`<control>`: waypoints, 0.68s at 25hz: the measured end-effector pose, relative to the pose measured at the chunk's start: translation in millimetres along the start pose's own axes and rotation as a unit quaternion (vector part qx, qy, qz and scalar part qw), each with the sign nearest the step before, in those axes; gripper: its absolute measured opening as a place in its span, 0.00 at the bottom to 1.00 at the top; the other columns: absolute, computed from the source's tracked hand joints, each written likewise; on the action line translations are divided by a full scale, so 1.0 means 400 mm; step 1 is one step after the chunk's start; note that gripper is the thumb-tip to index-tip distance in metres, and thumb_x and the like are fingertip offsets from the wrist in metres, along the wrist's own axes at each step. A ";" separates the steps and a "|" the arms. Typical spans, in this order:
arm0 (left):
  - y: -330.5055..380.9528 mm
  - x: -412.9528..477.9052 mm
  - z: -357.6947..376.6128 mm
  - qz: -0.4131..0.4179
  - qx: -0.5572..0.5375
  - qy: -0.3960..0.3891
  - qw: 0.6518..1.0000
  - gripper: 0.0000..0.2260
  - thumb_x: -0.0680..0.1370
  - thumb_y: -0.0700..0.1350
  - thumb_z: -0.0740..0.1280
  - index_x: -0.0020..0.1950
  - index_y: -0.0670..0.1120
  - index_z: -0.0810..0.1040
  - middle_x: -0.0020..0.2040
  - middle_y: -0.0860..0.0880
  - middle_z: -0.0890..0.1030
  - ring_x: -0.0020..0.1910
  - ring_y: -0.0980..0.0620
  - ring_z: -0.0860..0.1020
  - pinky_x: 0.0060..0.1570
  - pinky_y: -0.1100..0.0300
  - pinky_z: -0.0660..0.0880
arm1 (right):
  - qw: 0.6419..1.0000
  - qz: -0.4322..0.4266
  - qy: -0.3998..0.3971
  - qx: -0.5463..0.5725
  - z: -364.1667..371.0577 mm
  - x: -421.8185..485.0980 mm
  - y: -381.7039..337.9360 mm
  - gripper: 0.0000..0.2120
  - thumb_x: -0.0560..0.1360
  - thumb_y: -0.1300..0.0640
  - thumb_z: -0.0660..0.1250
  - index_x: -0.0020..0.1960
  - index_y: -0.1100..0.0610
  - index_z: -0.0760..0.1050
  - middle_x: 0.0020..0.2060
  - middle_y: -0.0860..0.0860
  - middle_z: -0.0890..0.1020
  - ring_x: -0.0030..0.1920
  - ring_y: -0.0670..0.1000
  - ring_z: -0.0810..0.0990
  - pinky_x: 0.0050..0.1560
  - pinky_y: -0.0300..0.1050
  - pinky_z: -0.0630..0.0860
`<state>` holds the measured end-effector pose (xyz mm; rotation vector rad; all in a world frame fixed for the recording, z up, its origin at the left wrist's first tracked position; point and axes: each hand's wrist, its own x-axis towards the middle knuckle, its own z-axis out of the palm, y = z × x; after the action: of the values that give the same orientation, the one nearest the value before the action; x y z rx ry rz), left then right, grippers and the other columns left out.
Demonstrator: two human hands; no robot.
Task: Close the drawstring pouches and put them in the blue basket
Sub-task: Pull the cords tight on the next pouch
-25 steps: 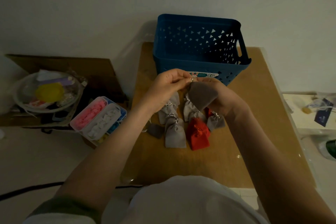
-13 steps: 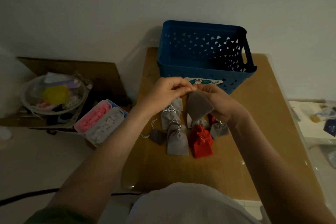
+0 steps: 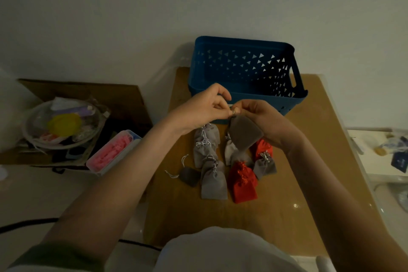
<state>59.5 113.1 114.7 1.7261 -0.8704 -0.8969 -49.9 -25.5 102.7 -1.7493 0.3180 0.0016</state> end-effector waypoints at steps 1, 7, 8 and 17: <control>0.008 0.004 -0.005 -0.014 0.013 0.001 1.000 0.11 0.75 0.39 0.69 0.56 0.43 0.72 0.41 0.52 0.81 0.40 0.60 0.78 0.44 0.67 0.74 | 1.000 0.001 0.007 0.002 -0.004 -0.001 -0.001 0.10 0.80 0.59 0.61 0.42 0.56 0.76 0.33 0.47 0.79 0.34 0.42 0.76 0.38 0.35 0.71; 0.002 0.000 -0.003 -0.031 0.080 0.032 0.996 0.01 0.76 0.41 0.69 0.46 0.46 0.81 0.38 0.51 0.82 0.35 0.59 0.78 0.38 0.66 0.75 | 1.000 0.003 -0.015 0.009 -0.010 -0.001 -0.015 0.06 0.78 0.62 0.63 0.45 0.59 0.77 0.38 0.51 0.81 0.38 0.45 0.80 0.41 0.35 0.75; -0.004 -0.001 -0.004 -0.029 0.095 0.036 0.994 0.02 0.76 0.42 0.69 0.45 0.47 0.81 0.37 0.53 0.81 0.35 0.61 0.78 0.39 0.66 0.74 | 1.000 0.008 -0.016 0.005 -0.007 0.001 -0.018 0.05 0.78 0.62 0.63 0.45 0.60 0.77 0.38 0.51 0.81 0.37 0.44 0.80 0.40 0.34 0.75; -0.039 0.004 0.023 0.069 0.361 0.137 0.920 0.03 0.73 0.39 0.68 0.40 0.44 0.76 0.35 0.56 0.67 0.33 0.58 0.66 0.32 0.69 0.63 | 0.958 -0.031 0.086 -0.272 0.051 0.027 0.012 0.04 0.77 0.59 0.65 0.43 0.58 0.74 0.33 0.47 0.75 0.34 0.44 0.72 0.34 0.32 0.67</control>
<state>54.5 112.1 97.4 2.3037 -1.2010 -0.2149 -36.8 -9.0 91.9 -2.3124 0.4171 -0.1196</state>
